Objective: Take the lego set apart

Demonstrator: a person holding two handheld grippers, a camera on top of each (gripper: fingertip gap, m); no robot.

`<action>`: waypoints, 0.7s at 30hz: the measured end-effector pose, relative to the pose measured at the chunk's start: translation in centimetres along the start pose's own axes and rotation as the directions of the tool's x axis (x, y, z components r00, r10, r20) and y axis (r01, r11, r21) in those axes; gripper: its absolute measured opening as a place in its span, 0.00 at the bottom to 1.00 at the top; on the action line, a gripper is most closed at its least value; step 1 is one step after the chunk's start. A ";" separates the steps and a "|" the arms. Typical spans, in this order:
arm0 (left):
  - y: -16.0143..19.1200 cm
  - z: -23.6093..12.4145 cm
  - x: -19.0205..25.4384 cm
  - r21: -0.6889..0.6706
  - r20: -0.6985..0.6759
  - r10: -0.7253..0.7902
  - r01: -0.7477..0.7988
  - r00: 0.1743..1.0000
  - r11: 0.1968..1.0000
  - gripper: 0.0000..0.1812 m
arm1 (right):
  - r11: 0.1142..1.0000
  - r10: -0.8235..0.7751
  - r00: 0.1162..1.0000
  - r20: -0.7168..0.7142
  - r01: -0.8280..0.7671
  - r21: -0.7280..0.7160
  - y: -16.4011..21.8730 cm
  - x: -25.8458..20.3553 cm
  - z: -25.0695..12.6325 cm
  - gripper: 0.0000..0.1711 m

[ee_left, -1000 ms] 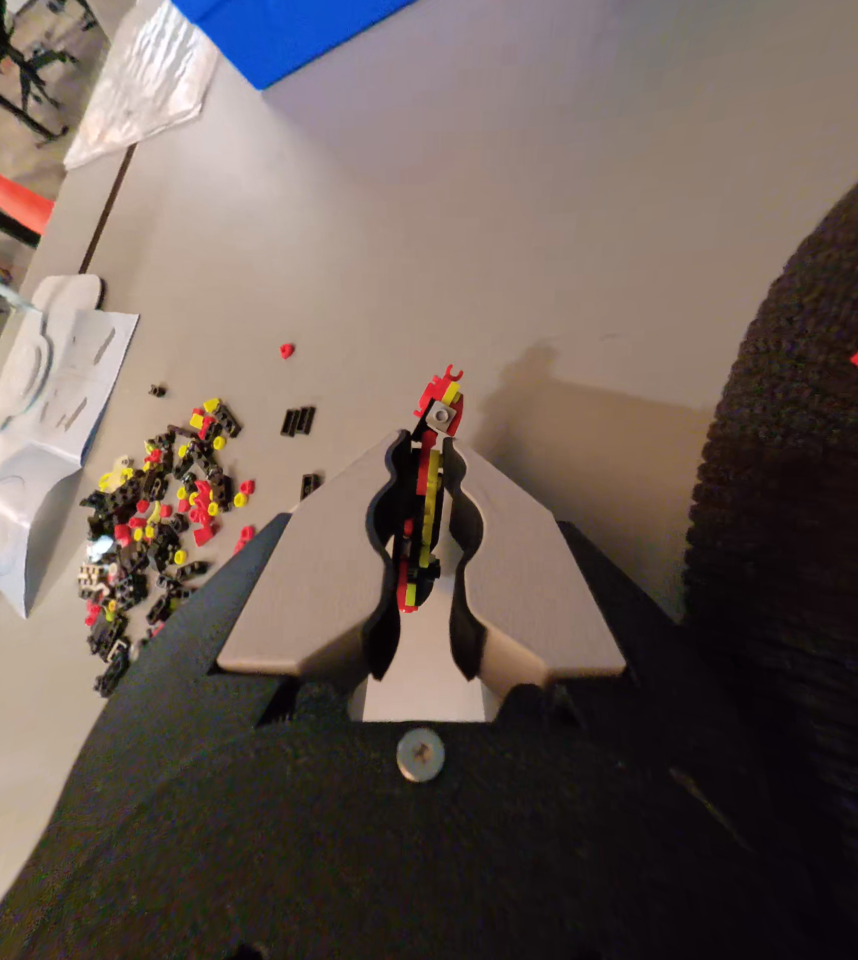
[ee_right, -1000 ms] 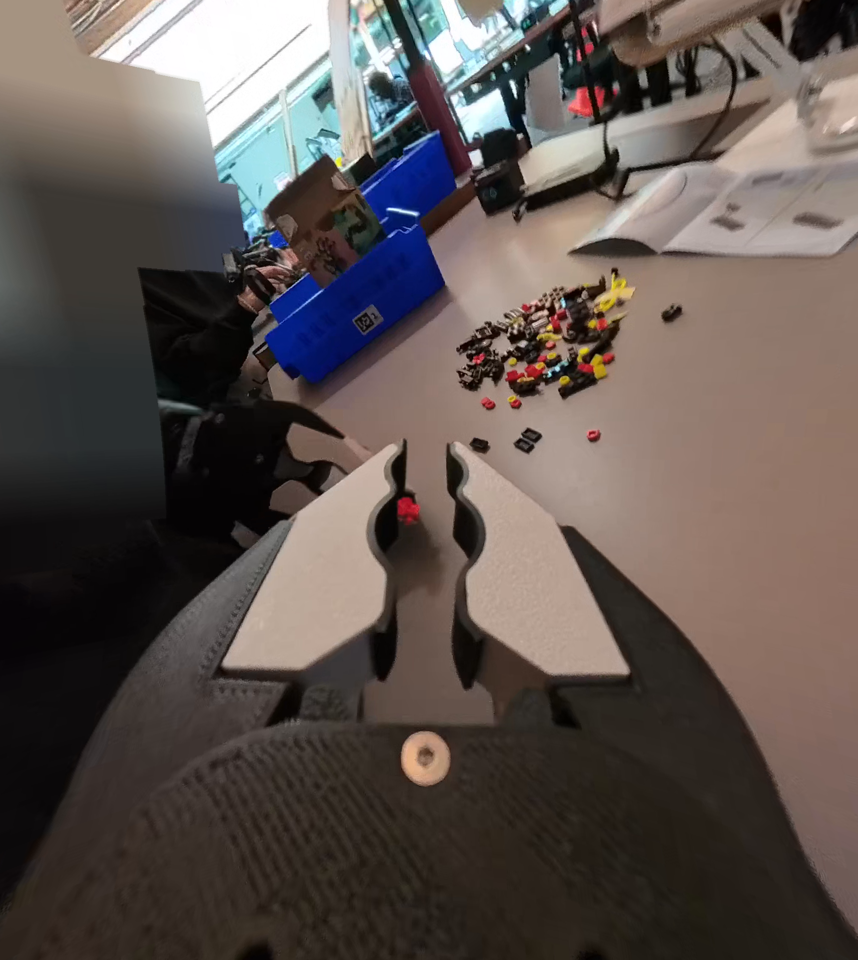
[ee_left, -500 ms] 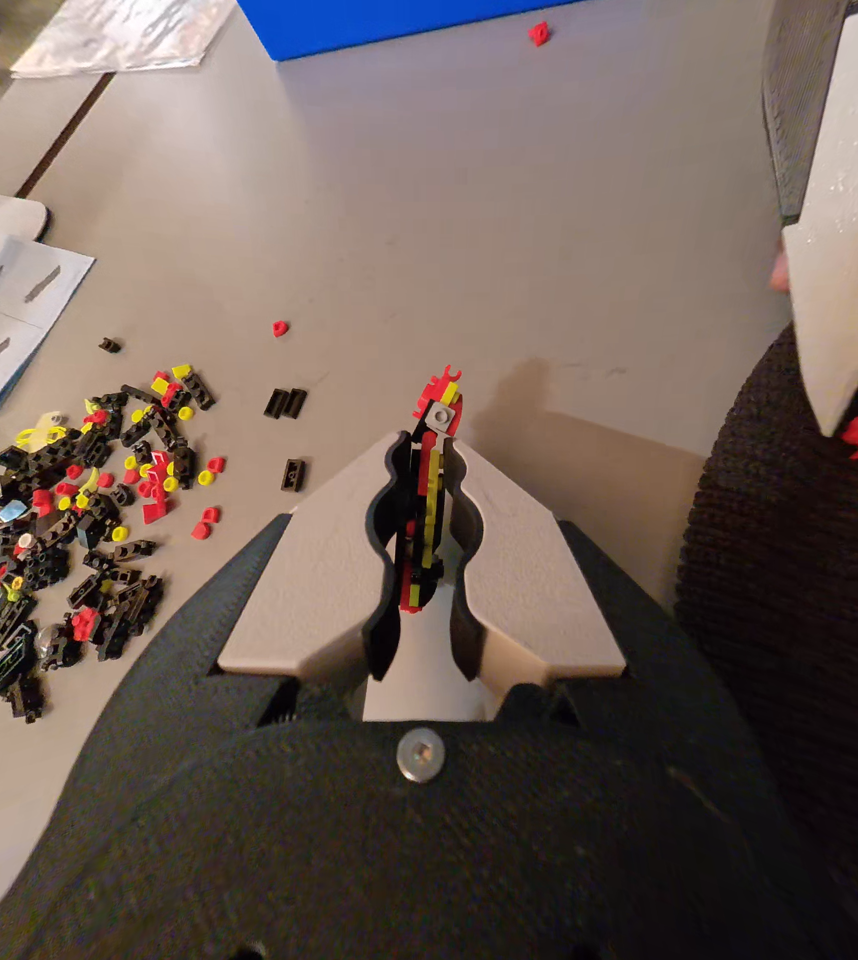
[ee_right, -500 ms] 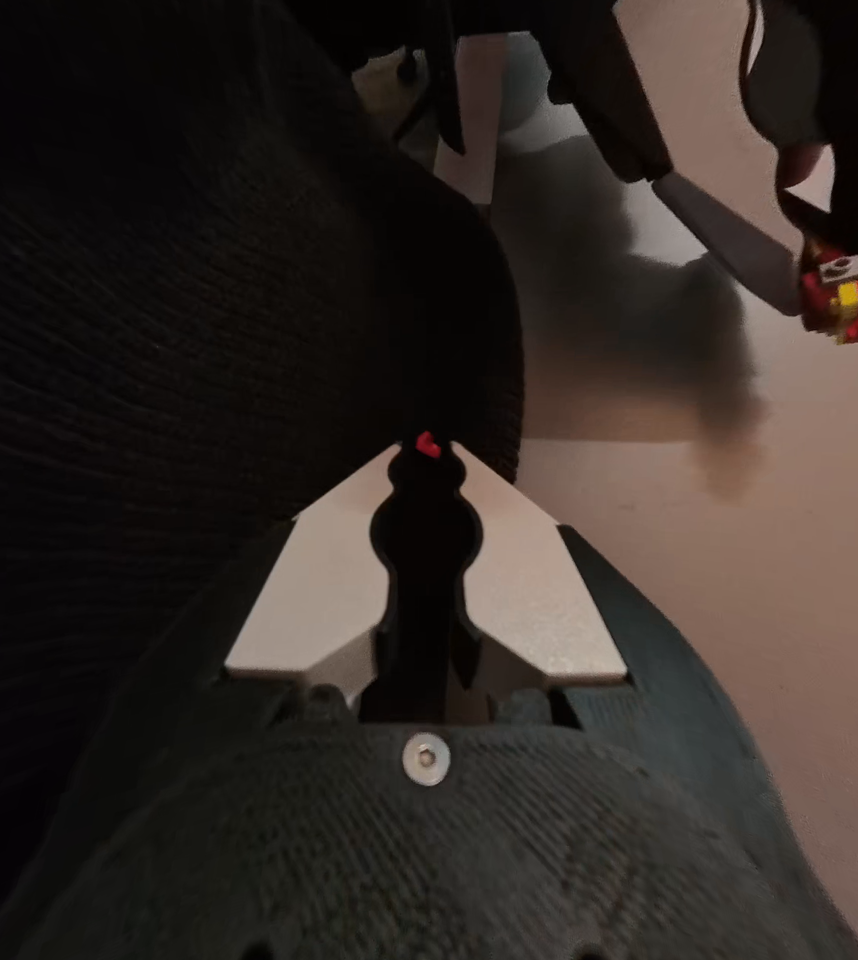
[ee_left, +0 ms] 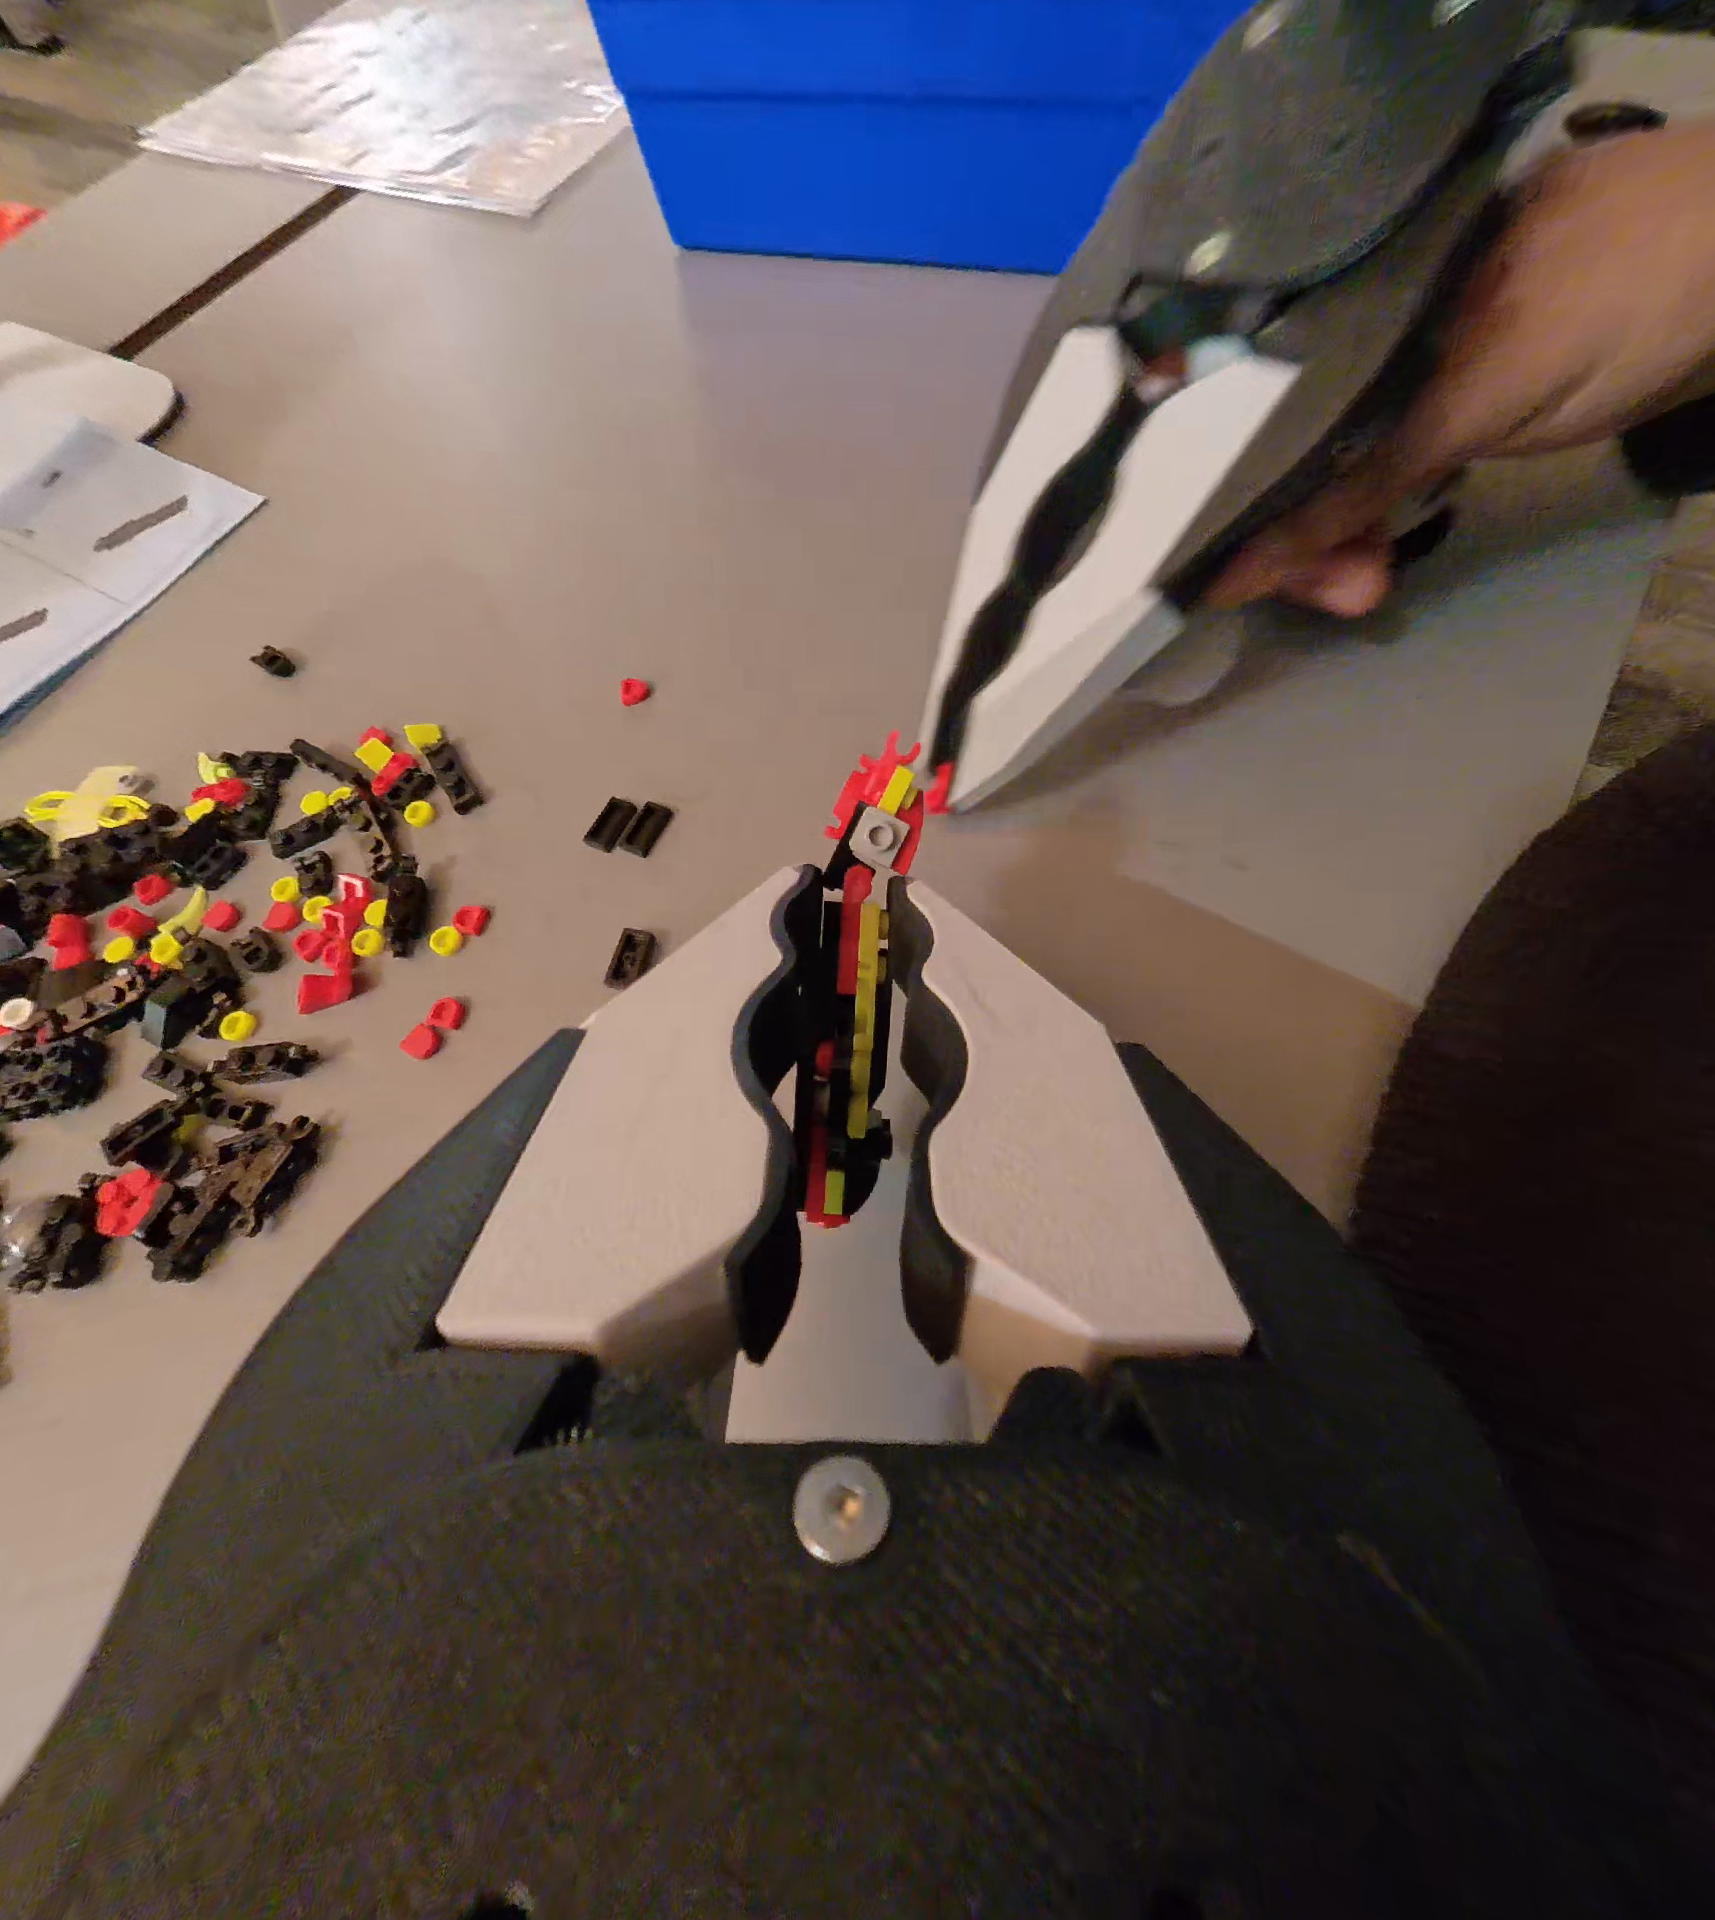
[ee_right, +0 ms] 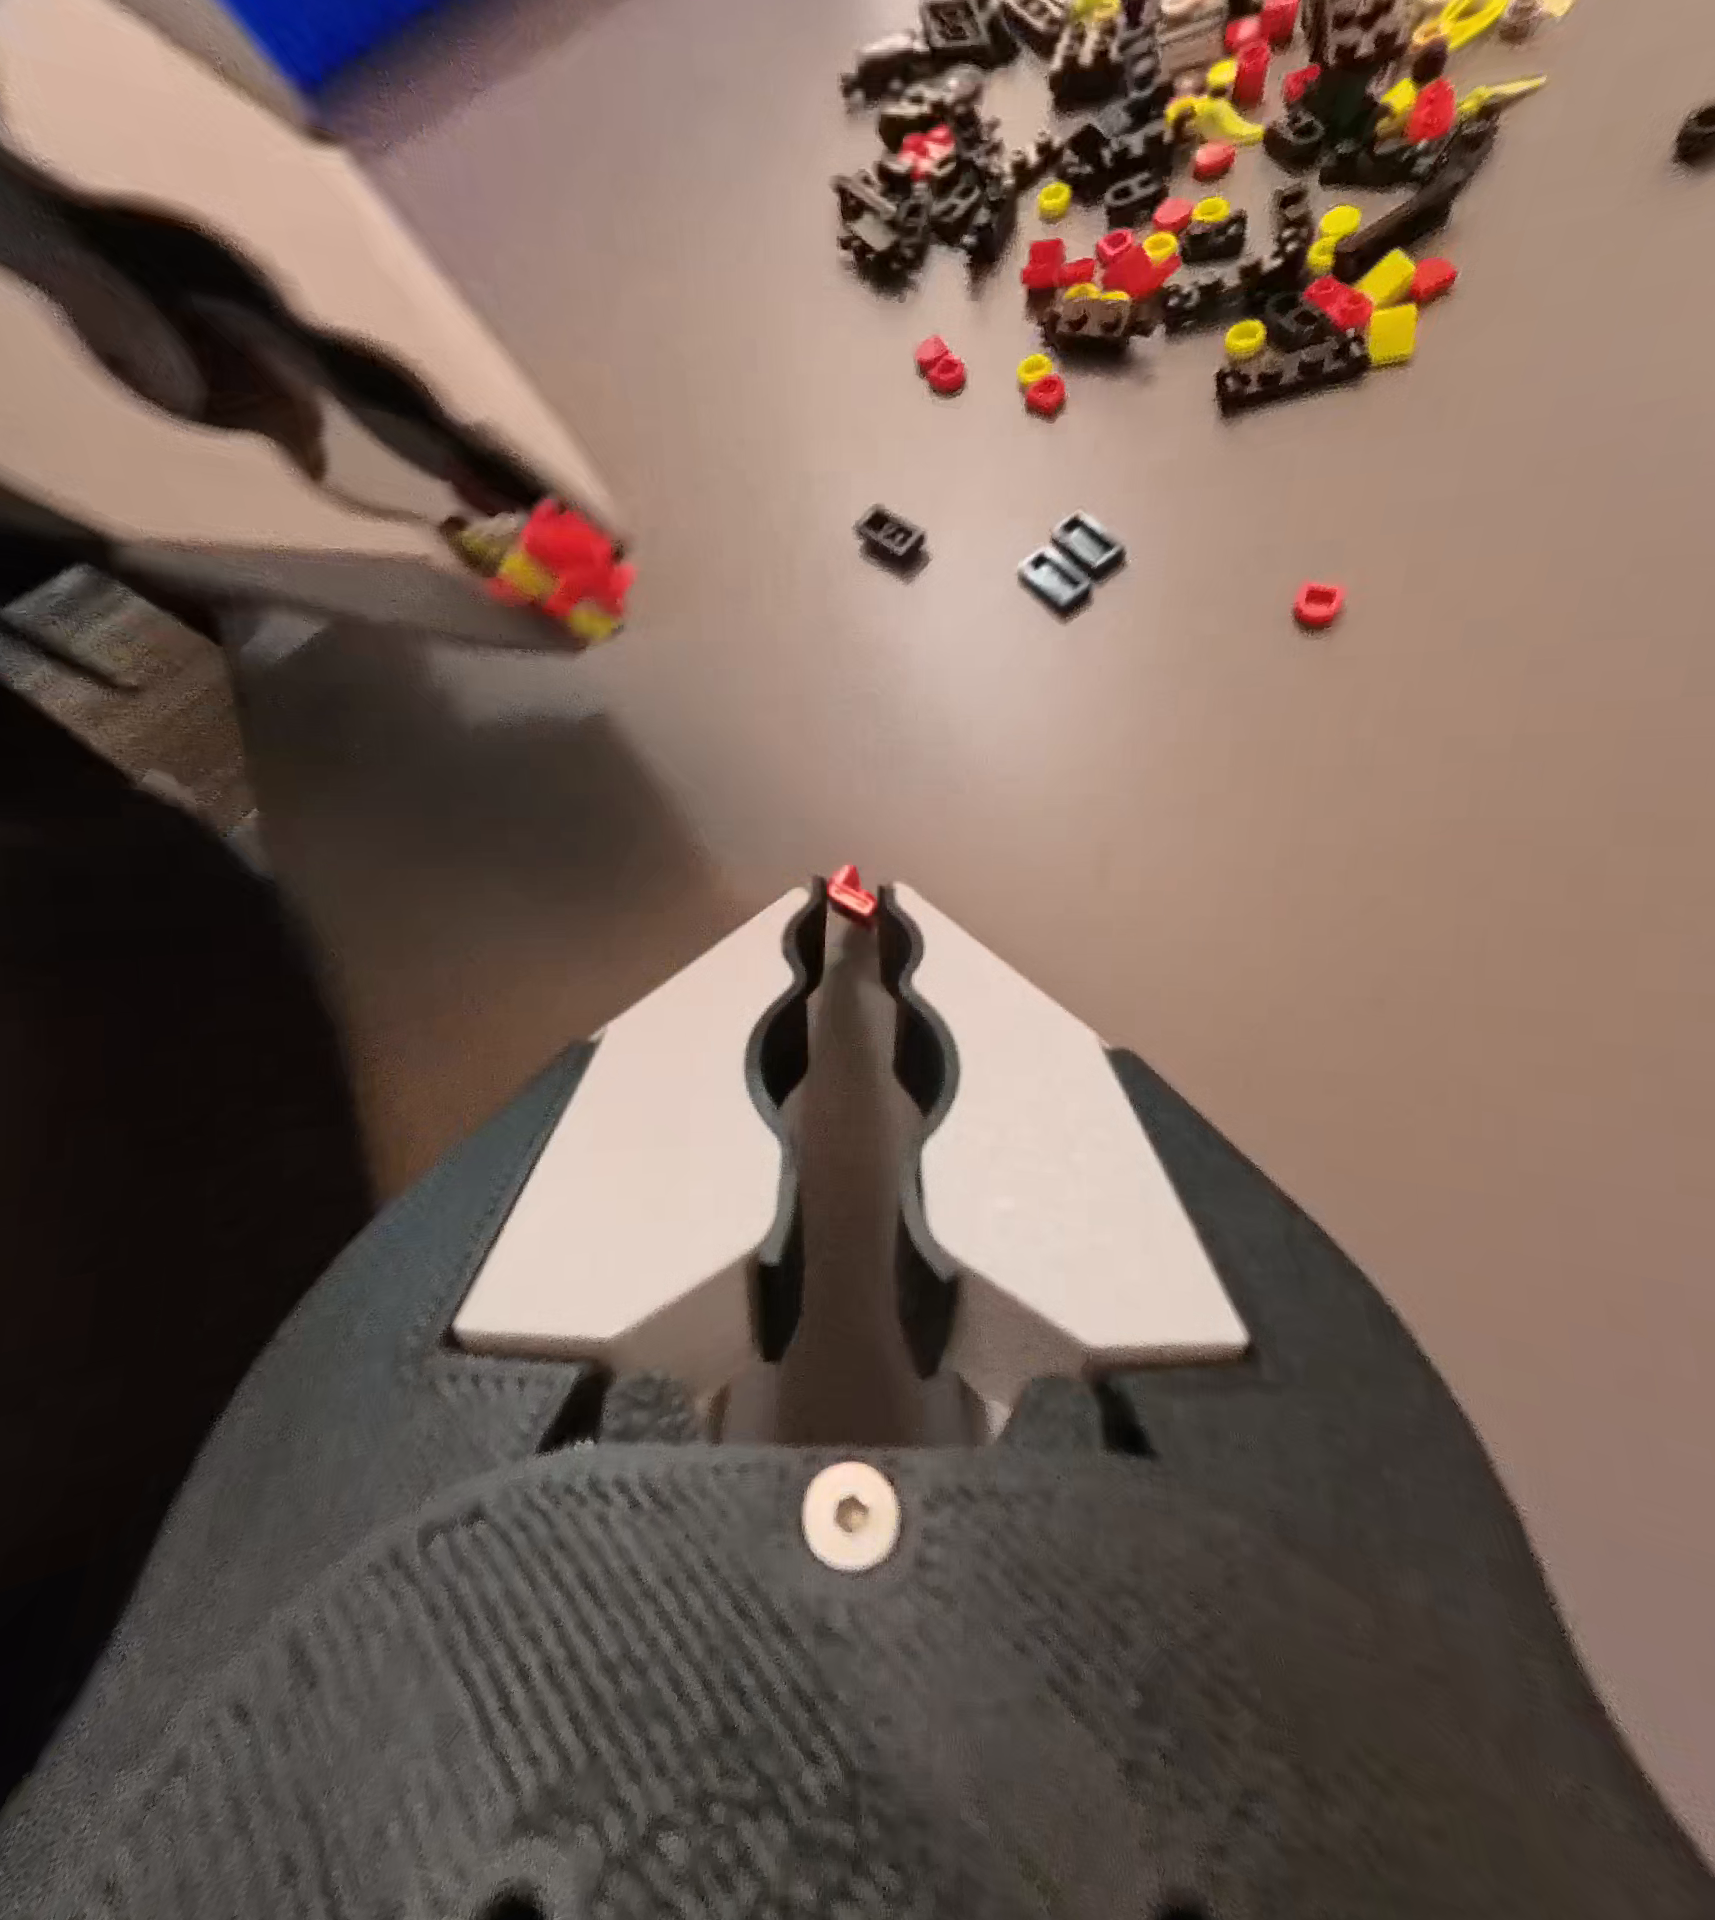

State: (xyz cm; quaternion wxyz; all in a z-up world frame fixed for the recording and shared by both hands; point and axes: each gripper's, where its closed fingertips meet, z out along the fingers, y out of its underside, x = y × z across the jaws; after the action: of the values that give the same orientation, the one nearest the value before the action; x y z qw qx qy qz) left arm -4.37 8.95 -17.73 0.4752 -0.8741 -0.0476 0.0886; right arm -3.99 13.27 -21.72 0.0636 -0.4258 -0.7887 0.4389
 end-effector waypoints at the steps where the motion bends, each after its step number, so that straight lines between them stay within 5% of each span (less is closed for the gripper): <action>1: -0.1 -0.1 0.2 0.005 -0.012 -0.006 0.006 1.000 1.000 0.05 | 1.000 0.014 1.000 -0.011 -0.014 -0.017 -0.5 0.5 0.9 0.05; 7: -0.1 -0.5 1.0 0.007 -0.036 0.027 -0.027 0.999 1.000 0.05 | 0.989 0.044 0.997 -0.057 -0.035 0.141 -5.5 1.6 1.1 0.24; 13: 0.2 -0.3 1.2 -0.003 -0.058 0.014 -0.015 0.998 1.000 0.05 | 0.992 0.084 0.942 -0.326 -0.047 0.119 -2.5 4.7 -6.5 0.23; 17: 0.0 0.0 1.0 0.011 -0.068 -0.029 0.030 0.997 0.999 0.05 | 0.993 0.115 0.759 -0.641 -0.090 0.071 2.4 8.6 -13.4 0.23; 20: -0.2 0.2 1.0 0.019 -0.098 -0.087 0.089 0.991 0.996 0.05 | 0.985 0.144 0.691 -0.708 -0.172 0.032 6.3 9.5 -15.8 0.16; 21: -0.2 0.2 1.0 0.019 -0.106 -0.100 0.102 0.989 0.995 0.05 | 0.982 0.152 0.667 -0.730 -0.185 0.035 6.7 9.9 -16.2 0.21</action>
State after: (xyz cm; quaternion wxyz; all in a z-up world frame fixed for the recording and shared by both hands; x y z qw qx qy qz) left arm -3.41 9.44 -17.80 0.4917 -0.8681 -0.0657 0.0190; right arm 1.61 32.46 -19.64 0.3222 -0.6374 -0.6643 0.2206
